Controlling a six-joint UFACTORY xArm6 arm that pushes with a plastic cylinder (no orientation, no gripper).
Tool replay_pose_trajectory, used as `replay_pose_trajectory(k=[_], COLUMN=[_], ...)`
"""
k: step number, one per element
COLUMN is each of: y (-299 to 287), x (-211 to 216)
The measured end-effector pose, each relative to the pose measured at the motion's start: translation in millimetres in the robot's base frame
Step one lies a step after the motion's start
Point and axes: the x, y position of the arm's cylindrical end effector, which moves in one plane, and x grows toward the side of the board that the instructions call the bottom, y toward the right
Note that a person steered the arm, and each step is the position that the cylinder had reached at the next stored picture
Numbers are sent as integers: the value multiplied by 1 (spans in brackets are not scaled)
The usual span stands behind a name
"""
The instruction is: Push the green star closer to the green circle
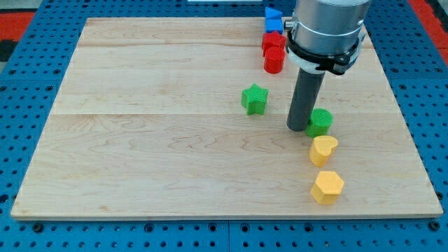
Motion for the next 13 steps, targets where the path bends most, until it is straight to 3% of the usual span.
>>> replay_pose_trajectory(k=[1,2,3,4,6,8,9,13], y=[-41,-44,-90,-100,-166,-101,-100,-67], x=[-12,-43,-41,-14,-68,-96,-75,-74])
